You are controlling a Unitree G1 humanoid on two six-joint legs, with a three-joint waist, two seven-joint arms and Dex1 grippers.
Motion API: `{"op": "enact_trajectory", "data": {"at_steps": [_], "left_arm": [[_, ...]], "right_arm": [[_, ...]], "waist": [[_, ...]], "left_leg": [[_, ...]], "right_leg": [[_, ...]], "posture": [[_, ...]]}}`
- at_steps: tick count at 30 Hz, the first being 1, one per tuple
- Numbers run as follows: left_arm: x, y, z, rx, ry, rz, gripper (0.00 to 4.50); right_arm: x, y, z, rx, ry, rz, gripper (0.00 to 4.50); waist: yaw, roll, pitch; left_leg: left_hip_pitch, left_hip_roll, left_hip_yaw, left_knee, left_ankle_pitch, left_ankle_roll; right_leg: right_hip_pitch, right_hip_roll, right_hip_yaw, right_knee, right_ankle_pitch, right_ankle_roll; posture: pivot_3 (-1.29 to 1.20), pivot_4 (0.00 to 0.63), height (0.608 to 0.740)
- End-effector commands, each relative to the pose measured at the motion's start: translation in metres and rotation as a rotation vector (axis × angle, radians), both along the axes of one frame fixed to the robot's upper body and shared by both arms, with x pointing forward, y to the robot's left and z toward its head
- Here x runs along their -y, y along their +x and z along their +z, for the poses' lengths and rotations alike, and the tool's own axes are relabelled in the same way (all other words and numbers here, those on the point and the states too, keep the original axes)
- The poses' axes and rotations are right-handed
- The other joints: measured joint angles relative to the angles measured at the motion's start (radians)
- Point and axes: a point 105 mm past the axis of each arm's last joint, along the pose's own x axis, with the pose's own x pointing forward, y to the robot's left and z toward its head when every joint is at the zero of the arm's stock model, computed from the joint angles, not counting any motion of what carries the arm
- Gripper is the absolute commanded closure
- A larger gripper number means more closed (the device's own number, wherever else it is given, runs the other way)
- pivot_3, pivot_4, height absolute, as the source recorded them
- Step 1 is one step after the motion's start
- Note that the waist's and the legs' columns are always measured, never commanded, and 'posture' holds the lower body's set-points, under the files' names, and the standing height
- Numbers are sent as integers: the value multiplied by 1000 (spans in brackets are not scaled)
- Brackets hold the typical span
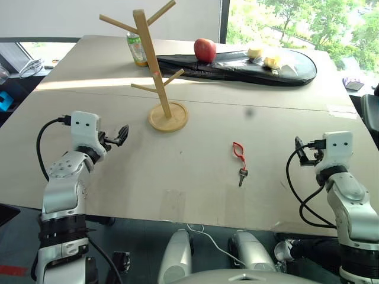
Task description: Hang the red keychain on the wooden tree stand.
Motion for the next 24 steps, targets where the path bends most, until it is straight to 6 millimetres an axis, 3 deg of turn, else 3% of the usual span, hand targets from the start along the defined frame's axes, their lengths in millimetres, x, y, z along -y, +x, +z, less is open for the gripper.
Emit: {"op": "enact_trajectory", "data": {"at_steps": [1,4,12,19,24], "left_arm": [[10,-6,13,-1,28,-132,57],[40,-18,20,-95,41,-429,57],[127,-59,32,-235,125,-1008,57],[158,-76,41,-262,162,-1224,57],[167,-71,51,-236,154,-1261,57]], "right_arm": [[-16,-5,20,17,-6,123,0],[-56,-16,25,-98,26,392,0],[-106,-37,20,-337,112,633,0],[-125,-40,8,-426,134,665,0],[-137,-28,0,-430,111,666,0]], "waist": [[-1,0,0],[-8,1,0],[-18,0,1],[-23,0,1],[-23,0,1]], "left_leg": [[0,0,0,0,0,0],[0,0,0,-1,0,0],[0,0,-1,-1,0,0],[0,0,-2,-1,0,0],[0,0,-2,-1,0,0]], "right_leg": [[0,0,0,0,0,0],[0,0,0,0,0,0],[0,0,-1,-1,0,0],[0,1,-1,0,0,0],[0,2,-1,0,0,0]], "posture": [[0,150,740],[0,150,740],[0,150,740],[0,150,740],[0,150,740]]}}
